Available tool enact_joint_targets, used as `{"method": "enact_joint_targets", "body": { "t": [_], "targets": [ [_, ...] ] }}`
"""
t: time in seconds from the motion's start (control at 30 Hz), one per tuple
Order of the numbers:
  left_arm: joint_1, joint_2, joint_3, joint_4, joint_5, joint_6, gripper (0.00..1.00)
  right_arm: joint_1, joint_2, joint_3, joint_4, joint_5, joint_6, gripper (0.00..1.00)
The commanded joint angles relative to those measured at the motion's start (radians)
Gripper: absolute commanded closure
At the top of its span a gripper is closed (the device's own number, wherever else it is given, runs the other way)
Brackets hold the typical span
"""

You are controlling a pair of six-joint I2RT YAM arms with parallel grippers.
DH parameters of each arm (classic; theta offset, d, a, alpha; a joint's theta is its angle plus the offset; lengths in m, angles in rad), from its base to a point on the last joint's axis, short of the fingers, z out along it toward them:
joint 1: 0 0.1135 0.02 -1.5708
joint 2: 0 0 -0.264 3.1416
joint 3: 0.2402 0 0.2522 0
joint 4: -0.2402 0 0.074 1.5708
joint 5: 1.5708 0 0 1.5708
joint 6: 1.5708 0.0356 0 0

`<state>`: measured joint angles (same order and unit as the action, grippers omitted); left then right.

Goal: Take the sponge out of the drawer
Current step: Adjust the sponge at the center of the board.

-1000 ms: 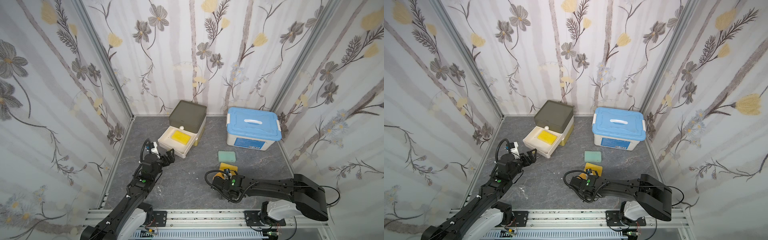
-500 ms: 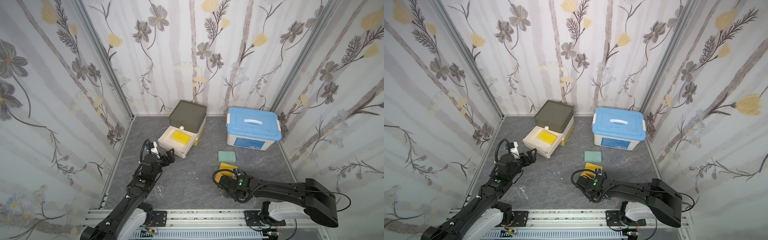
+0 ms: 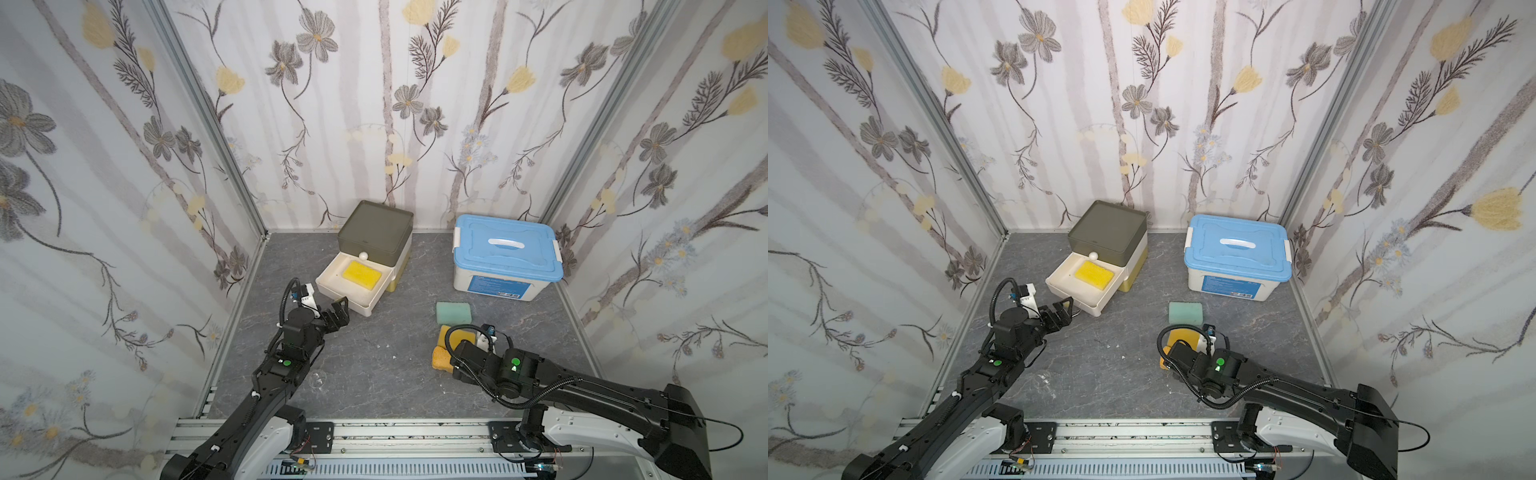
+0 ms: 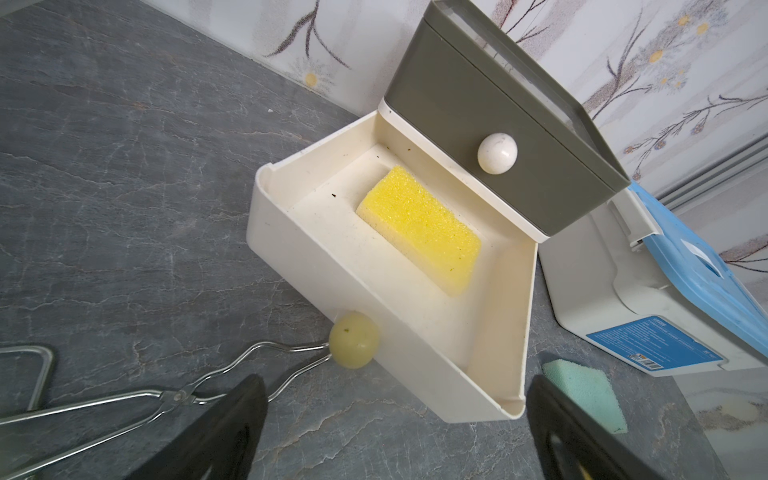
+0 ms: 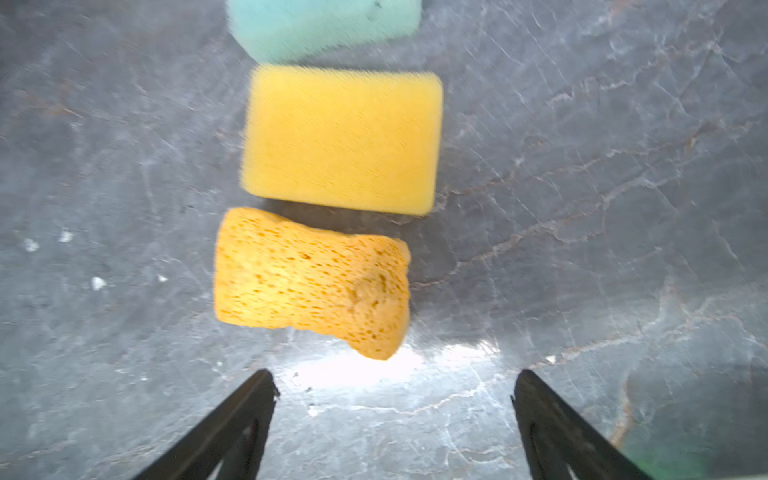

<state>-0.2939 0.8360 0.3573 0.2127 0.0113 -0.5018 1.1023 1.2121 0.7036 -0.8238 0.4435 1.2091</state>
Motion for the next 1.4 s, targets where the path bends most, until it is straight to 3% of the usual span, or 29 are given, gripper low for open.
{"method": "enact_joint_targets", "body": {
  "t": [0.0, 0.23, 0.33, 0.57, 0.87, 1.37],
  "targets": [
    [0.0, -0.001, 0.0, 0.03, -0.006, -0.004, 0.0, 0.002, 0.098, 0.098, 0.079, 0.105, -0.044, 0.08],
    [0.0, 0.0, 0.0, 0.028, -0.007, -0.004, 0.0, -0.001, 0.462, 0.278, 0.064, 0.157, -0.095, 0.03],
    [0.0, 0.0, -0.001, 0.026, -0.008, -0.003, 0.0, -0.001, 0.541, 0.316, 0.068, 0.15, -0.105, 0.03],
    [0.0, 0.003, -0.001, 0.03, -0.007, -0.004, 0.0, -0.009, 0.537, 0.27, 0.169, 0.11, -0.118, 0.05],
    [0.0, -0.001, -0.002, 0.029, -0.007, -0.004, 0.0, -0.009, 0.628, 0.287, 0.098, 0.123, -0.082, 0.06],
    [0.0, 0.005, -0.001, 0.032, -0.002, -0.006, 0.0, 0.026, 0.549, 0.157, 0.08, 0.115, -0.108, 0.07]
  ]
}}
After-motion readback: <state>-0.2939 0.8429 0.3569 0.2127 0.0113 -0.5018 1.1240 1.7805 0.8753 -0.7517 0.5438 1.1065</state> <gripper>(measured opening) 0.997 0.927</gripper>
